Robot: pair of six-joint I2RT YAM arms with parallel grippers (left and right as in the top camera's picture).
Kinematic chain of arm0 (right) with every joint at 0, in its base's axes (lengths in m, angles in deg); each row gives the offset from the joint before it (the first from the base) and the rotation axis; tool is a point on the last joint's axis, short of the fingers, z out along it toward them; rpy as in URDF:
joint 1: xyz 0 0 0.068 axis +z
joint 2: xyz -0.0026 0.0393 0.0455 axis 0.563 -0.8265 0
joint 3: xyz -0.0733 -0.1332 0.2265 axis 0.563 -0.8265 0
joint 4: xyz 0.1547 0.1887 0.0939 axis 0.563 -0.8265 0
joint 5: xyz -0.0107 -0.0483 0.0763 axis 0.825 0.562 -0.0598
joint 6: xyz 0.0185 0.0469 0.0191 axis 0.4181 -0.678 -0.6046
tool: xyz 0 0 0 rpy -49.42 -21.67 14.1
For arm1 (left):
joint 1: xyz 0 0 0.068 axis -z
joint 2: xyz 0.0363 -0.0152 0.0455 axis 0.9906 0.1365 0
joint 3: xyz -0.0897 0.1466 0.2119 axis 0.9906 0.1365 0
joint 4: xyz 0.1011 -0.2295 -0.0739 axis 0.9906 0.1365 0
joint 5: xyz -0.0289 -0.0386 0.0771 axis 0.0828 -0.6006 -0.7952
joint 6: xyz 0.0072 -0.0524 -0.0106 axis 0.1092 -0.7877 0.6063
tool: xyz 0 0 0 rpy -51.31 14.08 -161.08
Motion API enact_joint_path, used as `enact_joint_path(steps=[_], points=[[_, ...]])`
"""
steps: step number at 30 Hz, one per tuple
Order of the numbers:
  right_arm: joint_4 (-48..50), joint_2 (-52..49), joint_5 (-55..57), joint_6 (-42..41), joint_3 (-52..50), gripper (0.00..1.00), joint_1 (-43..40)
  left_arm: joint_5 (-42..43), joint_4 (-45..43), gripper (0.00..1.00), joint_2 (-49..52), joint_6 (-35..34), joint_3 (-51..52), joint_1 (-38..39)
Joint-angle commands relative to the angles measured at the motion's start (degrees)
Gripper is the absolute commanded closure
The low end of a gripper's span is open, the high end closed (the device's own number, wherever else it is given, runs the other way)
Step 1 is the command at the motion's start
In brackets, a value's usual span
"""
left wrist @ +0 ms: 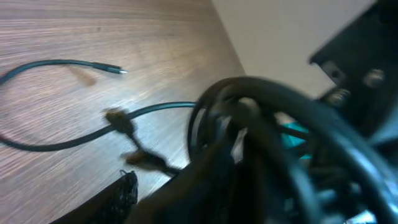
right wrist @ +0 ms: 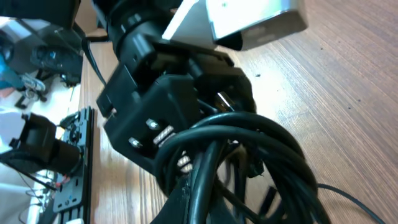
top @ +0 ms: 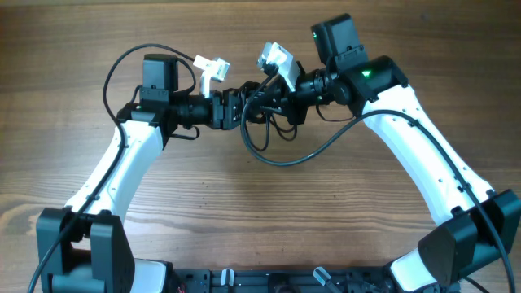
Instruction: Untangle cables
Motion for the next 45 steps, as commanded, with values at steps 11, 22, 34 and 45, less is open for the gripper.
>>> enact_joint_path(steps=[11, 22, 34, 45], points=[[3.58, -0.42, 0.96, -10.54, -0.28, 0.96, 0.24, -10.93, 3.41, 0.44, 0.26, -3.28, -0.11, 0.26], [3.63, -0.42, -0.13, -10.49, -0.28, 0.96, 0.24, -14.51, 5.09, 0.39, 0.26, -2.99, -0.11, 0.26], [3.63, -0.42, -0.11, -10.49, -0.28, 0.96, 0.24, -1.66, 9.55, 0.36, -1.79, 2.58, -0.15, -6.56], [3.56, -0.42, -0.31, -10.62, -0.28, 0.96, 0.24, -14.12, 7.96, 0.45, 0.52, 2.62, -0.04, 2.4]])
